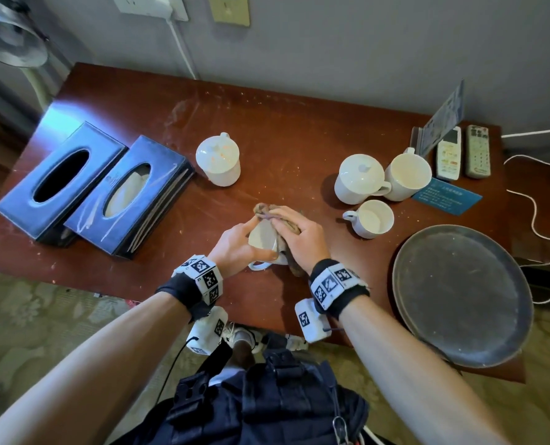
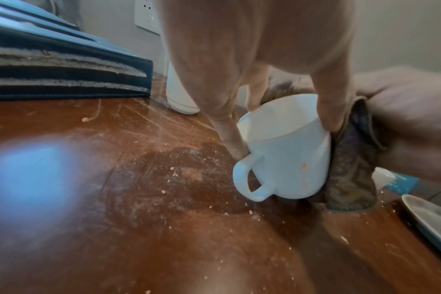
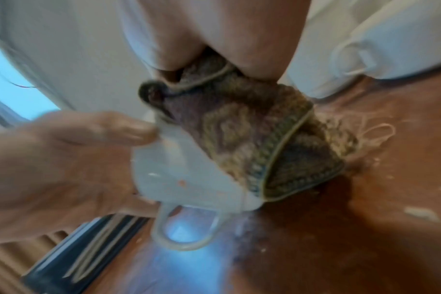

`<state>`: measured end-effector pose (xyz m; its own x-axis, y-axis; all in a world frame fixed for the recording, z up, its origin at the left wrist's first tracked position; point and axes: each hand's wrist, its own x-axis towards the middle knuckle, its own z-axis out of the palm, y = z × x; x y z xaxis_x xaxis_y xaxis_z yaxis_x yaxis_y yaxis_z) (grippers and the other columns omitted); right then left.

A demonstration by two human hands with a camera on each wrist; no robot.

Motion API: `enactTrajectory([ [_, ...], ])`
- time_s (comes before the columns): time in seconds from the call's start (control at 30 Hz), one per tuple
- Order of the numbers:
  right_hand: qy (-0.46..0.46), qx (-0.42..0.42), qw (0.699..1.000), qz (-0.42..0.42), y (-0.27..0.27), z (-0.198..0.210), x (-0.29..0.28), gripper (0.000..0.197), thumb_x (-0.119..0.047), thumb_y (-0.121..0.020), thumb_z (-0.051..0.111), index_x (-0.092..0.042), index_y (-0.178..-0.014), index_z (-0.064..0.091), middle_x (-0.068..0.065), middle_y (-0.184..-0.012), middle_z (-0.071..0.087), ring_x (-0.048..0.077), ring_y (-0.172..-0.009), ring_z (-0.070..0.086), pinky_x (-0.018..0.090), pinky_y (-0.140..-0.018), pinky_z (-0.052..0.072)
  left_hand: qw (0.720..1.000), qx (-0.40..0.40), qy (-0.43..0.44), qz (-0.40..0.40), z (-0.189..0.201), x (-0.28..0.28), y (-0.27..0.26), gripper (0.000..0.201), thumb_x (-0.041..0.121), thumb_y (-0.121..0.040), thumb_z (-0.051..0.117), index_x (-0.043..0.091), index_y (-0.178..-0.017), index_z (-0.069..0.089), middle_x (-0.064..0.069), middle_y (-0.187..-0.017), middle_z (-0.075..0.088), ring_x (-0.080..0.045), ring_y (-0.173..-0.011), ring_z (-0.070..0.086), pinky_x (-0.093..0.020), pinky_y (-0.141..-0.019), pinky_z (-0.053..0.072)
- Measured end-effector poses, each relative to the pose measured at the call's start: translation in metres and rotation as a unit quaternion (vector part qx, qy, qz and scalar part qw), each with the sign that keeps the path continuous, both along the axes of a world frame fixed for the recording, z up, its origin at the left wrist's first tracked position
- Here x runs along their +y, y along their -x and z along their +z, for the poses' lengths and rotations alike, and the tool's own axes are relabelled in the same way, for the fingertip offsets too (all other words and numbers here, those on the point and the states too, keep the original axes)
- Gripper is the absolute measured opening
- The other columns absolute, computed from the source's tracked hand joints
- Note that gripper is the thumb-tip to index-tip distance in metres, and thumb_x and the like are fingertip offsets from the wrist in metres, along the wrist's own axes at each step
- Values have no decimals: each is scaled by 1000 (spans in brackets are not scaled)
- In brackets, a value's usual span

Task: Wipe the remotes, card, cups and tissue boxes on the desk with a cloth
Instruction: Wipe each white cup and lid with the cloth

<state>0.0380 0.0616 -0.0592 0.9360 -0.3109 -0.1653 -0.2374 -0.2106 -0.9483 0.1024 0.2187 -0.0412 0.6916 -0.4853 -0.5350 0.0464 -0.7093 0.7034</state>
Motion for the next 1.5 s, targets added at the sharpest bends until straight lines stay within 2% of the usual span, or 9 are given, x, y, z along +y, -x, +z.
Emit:
enactTrajectory([
  [0.1,-22,-34,999,5,12,-3,15,23,-21,-93,65,-30,-113,73,-23,-129,58,-7,-122,51,13,-105,37,999,16,16,29,2,3,3,67,52,-51,76,37,-115,60,0,-103,71,-22,-96,67,-47,-88,55],
  [0.27,-47,60,994,-84,9,-26,-7,21,-33,-94,59,-30,-110,73,-16,-114,70,4,-112,60,37,-105,46,998,35,33,28,6,6,6,81,45,-55,81,52,-126,42,-2,-118,65,-24,-107,64,-48,-91,55],
  [0.4,10,33,998,-53,5,-14,2,20,-28,-95,59,-33,-107,73,-19,-120,66,1,-114,57,28,-104,43,998,47,42,29,12,6,5,64,35,-68,83,46,-122,52,-5,-113,68,-25,-105,64,-46,-94,53],
  [0.5,19,-17,1000,10,12,-4,23,26,-35,-95,57,-35,-119,68,-15,-141,52,2,-131,44,24,-110,34,995,59,63,42,12,12,8,60,45,-60,82,60,-110,53,-1,-104,73,-23,-96,68,-47,-92,55],
  [0.73,148,37,985,81,15,-20,8,34,-47,-95,44,-41,-126,55,2,-160,24,17,-149,9,47,-120,-3,989,105,73,78,11,17,9,76,33,-60,85,48,-124,46,-1,-109,70,-24,-103,68,-48,-95,54],
  [0.9,96,56,991,71,7,-18,8,36,-37,-102,41,-39,-137,48,-6,-159,28,11,-146,21,47,-120,19,983,129,104,84,14,21,5,56,1,-82,74,47,-100,48,-5,-101,73,-26,-98,71,-41,-91,57],
  [1.03,230,-59,961,142,13,-14,24,39,-41,-102,40,-36,-139,51,-3,-157,33,13,-146,23,37,-123,7,975,136,143,103,6,25,4,57,-10,-82,69,30,-121,57,-4,-91,73,-20,-80,72,-29,-71,58],
  [1.3,91,58,993,50,2,-31,-12,34,-27,-103,42,-27,-134,55,-8,-140,54,11,-130,45,43,-112,36,972,142,156,103,7,23,3,56,-9,-80,71,40,-99,52,-3,-108,65,-11,-82,71,-36,-82,60],
  [1.5,209,-87,964,142,6,-20,17,34,-24,-101,47,-28,-132,60,-3,-149,45,14,-137,38,31,-117,25,964,161,172,125,-1,26,2,57,-7,-79,75,31,-118,58,-12,-100,74,-27,-88,74,-34,-73,60],
])
